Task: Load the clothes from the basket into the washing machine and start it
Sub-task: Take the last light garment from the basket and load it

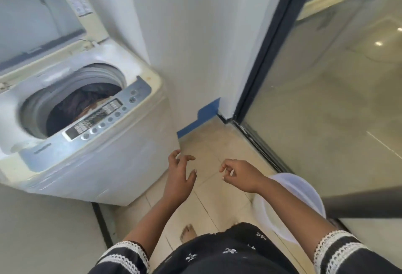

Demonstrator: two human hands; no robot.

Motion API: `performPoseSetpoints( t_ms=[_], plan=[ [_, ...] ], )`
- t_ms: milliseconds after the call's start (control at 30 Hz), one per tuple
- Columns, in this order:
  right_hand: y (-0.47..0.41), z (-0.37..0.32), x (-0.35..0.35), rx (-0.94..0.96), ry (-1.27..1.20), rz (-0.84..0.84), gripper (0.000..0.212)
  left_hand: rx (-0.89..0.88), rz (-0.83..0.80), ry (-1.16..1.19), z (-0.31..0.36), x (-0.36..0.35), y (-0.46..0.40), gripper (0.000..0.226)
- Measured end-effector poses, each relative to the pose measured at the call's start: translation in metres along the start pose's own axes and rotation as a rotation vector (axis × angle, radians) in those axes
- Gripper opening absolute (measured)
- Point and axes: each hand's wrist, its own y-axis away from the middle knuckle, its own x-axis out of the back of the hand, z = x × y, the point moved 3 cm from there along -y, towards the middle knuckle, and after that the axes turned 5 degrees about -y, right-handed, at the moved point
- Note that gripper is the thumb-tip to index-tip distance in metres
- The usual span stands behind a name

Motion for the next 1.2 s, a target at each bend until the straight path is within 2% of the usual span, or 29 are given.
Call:
performPoseSetpoints(
  t_ms=[133,267,467,667,933,1100,1200],
  plan=[
    [0.046,0.084,0.009,-0.204,-0.060,0.001,0.017,-0.041,-0.138,-0.027,0.031,-0.053,0.006,0.036],
    [0.097,0.167,0.010,-0.373,-0.069,-0.075,0.022,-0.063,-0.285,-0.079,0.055,-0.108,0.019,0.041],
    [0.155,0.268,0.037,-0.473,-0.076,-0.104,0.031,-0.038,-0.461,-0.180,0.102,-0.212,0.032,0.044],
    [0.172,0.354,0.056,-0.486,-0.034,-0.150,0.034,-0.061,-0.647,-0.247,0.154,-0.316,0.050,0.052],
    [0.151,0.433,0.043,-0.543,-0.016,-0.240,0.035,-0.063,-0.871,-0.433,0.164,-0.394,0.054,0.053],
    [0.099,0.477,0.001,-0.499,0.115,-0.322,0.038,-0.123,-0.954,-0.600,0.132,-0.444,0.024,0.054],
    [0.045,0.507,-0.042,-0.452,0.196,-0.358,0.042,-0.181,-0.930,-0.626,0.095,-0.484,0.003,0.048]
  ],
)
